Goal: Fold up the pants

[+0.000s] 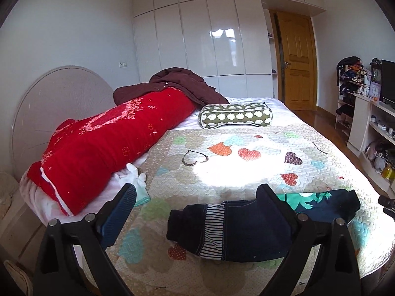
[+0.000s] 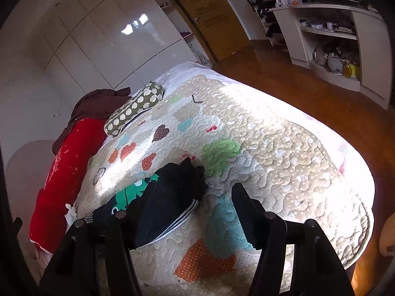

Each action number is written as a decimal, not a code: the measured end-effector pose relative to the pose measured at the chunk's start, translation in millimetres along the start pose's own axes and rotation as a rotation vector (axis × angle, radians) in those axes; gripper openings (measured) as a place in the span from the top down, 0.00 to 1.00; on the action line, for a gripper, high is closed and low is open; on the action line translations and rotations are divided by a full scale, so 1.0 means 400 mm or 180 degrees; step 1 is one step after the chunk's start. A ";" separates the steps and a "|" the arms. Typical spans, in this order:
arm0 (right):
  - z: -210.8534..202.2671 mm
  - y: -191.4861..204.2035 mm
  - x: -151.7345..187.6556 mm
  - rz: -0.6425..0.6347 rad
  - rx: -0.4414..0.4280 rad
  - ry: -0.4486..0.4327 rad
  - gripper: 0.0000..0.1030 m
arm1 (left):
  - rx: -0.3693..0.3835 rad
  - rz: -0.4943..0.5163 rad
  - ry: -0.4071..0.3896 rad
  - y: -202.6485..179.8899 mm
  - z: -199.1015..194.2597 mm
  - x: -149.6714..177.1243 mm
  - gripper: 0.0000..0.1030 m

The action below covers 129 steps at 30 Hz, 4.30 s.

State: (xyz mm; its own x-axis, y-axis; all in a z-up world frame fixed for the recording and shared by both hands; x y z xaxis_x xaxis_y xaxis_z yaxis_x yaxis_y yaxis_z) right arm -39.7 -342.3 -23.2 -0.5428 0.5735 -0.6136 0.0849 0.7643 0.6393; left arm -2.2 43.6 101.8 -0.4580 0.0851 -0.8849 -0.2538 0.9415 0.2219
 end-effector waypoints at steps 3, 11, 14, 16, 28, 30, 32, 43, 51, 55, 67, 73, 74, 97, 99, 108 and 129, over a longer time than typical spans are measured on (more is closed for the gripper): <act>0.036 -0.012 0.030 0.0020 -0.0024 0.0126 0.36 | 0.0263 0.0127 0.0184 -0.068 0.036 0.007 0.06; 0.098 -0.074 0.064 0.0174 -0.0080 0.0312 0.36 | 0.0675 0.0362 0.0436 -0.235 0.101 -0.003 0.06; 0.118 -0.093 0.064 0.0214 -0.0098 0.0341 0.36 | 0.0918 0.0492 0.0610 -0.329 0.127 -0.004 0.06; 0.135 -0.103 0.067 0.0259 -0.0166 0.0374 0.36 | 0.1136 0.0585 0.0766 -0.405 0.143 0.003 0.06; 0.239 -0.091 0.087 0.0096 -0.0377 0.0631 0.34 | 0.1795 0.1127 0.1442 -0.839 0.220 0.066 0.06; 0.247 -0.093 0.087 0.0076 -0.0395 0.0639 0.33 | 0.1780 0.1178 0.1497 -0.867 0.233 0.085 0.06; 0.252 -0.098 0.089 0.0071 -0.0425 0.0629 0.32 | 0.1764 0.1218 0.1532 -0.887 0.245 0.100 0.06; 0.292 -0.081 0.078 -0.0154 -0.0426 0.0646 0.29 | 0.2233 0.1486 0.1939 -0.989 0.276 0.165 0.06; 0.325 -0.057 0.065 -0.0306 -0.0392 0.0561 0.49 | 0.2700 0.1664 0.2505 -1.032 0.250 0.248 0.88; 0.335 -0.029 0.038 -0.0191 -0.0578 0.0633 0.78 | 0.2816 0.1300 0.2477 -0.974 0.253 0.196 0.89; 0.396 0.327 0.131 -0.1010 -0.1035 0.1142 0.68 | 0.2392 0.0018 0.2087 -0.506 0.346 0.105 0.80; 0.477 0.429 0.282 -0.1159 -0.1163 0.1824 0.48 | 0.1737 -0.0254 0.1935 -0.229 0.387 0.156 0.62; 0.459 0.442 0.273 -0.1166 -0.1249 0.1813 0.48 | 0.1650 -0.0305 0.1904 -0.188 0.389 0.163 0.58; 0.524 0.337 0.179 -0.1261 -0.0315 0.1845 0.72 | 0.0808 -0.1312 0.2131 0.168 0.490 0.385 0.51; 0.496 0.379 0.165 -0.1334 -0.0391 0.1808 0.69 | 0.0887 -0.1342 0.2096 0.151 0.493 0.396 0.52; 0.628 0.686 0.318 -0.1880 -0.0922 0.2539 0.45 | 0.1052 -0.1609 0.2014 0.187 0.463 0.404 0.79; 0.895 0.812 0.650 -0.2575 0.0070 0.3928 0.25 | 0.1360 -0.1706 0.1956 0.152 0.391 0.428 0.39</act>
State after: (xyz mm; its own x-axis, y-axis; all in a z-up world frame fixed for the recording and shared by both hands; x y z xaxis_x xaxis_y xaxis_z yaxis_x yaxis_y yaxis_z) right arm 145.9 160.6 -140.8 -0.7988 -0.6016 -0.0108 -0.5749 0.7578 0.3088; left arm 37.0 166.3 -100.2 -0.7732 -0.4704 -0.4252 -0.2824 0.8559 -0.4333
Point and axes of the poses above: each gripper's, at about its wrist camera, not at the fingertips, and z roughly the way its jaws point, y to its left, x to its underside, the point moved 8 cm from there along z, roughly the way its jaws point, and after that the axes turned 13 degrees about -x, right-handed, at the moved point
